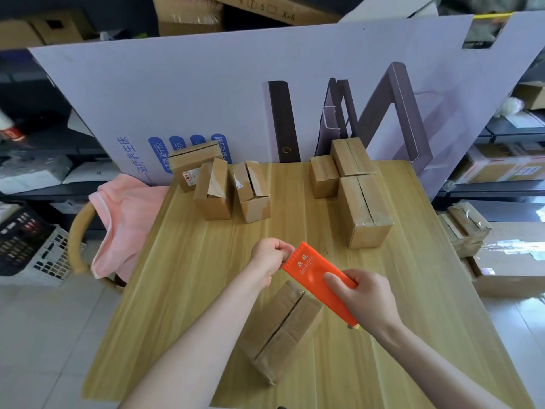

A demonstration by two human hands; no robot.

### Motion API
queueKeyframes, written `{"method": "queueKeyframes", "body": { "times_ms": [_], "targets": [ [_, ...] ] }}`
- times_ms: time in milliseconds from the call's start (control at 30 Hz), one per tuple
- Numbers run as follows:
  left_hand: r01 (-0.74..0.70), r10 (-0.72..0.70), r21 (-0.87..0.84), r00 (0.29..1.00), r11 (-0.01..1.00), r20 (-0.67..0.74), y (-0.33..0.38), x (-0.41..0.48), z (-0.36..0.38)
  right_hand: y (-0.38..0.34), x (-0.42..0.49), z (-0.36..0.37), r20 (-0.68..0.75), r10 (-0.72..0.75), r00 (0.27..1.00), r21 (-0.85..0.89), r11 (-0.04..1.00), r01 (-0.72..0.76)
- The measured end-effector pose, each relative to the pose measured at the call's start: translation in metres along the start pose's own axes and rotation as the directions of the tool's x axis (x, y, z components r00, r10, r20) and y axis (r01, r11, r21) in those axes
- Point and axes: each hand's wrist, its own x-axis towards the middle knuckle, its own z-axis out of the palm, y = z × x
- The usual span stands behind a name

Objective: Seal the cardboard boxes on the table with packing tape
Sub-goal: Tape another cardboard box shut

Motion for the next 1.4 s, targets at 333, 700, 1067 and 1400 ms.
{"method": "queueKeyframes", "body": {
  "times_ms": [333, 700, 1067, 1400],
  "targets": [
    [0.043, -0.005, 0.163, 0.975, 0.986, -0.224, -0.022, 0.027, -0.039, 0.056, -0.029, -0.034, -0.008, 0.165, 0.986, -0.073, 0.984, -0.165],
    [0.051, -0.012, 0.23, 0.985, 0.972, -0.17, -0.079, 0.031, 0.006, 0.114, -0.025, -0.031, -0.022, 0.276, 0.961, -0.441, 0.86, -0.257],
    [0.1, -0.021, 0.268, 0.959, 0.958, -0.283, -0.114, 0.042, 0.026, 0.104, 0.003, 0.017, 0.019, 0.334, 0.943, -0.541, 0.796, -0.271],
    [-0.041, 0.127, 0.301, 0.954, 0.953, -0.272, -0.123, 0.023, 0.017, 0.098, 0.018, 0.031, -0.015, 0.271, 0.962, -0.627, 0.747, -0.221]
  ]
}}
